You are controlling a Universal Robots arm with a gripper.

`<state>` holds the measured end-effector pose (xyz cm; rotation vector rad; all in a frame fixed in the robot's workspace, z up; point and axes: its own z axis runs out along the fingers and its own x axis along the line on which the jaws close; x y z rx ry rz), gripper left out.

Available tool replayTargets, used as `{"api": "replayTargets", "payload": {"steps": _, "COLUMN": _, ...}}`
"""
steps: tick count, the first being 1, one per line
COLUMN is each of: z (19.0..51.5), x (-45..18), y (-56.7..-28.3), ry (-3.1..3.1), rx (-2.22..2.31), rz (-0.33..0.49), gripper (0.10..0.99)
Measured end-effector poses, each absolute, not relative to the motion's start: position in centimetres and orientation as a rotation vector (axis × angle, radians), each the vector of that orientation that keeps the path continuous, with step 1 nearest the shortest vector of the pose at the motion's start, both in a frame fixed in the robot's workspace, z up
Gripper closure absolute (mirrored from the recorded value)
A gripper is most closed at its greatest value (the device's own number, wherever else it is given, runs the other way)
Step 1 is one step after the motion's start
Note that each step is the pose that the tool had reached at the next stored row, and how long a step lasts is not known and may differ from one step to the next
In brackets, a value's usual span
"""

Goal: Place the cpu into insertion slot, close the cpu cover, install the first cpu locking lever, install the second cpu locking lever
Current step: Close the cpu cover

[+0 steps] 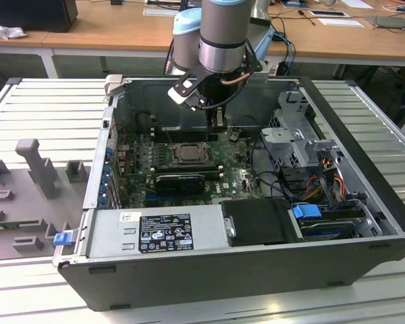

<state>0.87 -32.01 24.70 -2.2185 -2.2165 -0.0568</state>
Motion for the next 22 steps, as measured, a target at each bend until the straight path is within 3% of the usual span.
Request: {"api": "replayTargets", "payload": {"steps": 22, "z": 23.9, "x": -2.1, "y": -32.0, "ry": -2.216, "rx": -2.218, "rz": -0.057, "gripper": 0.98}}
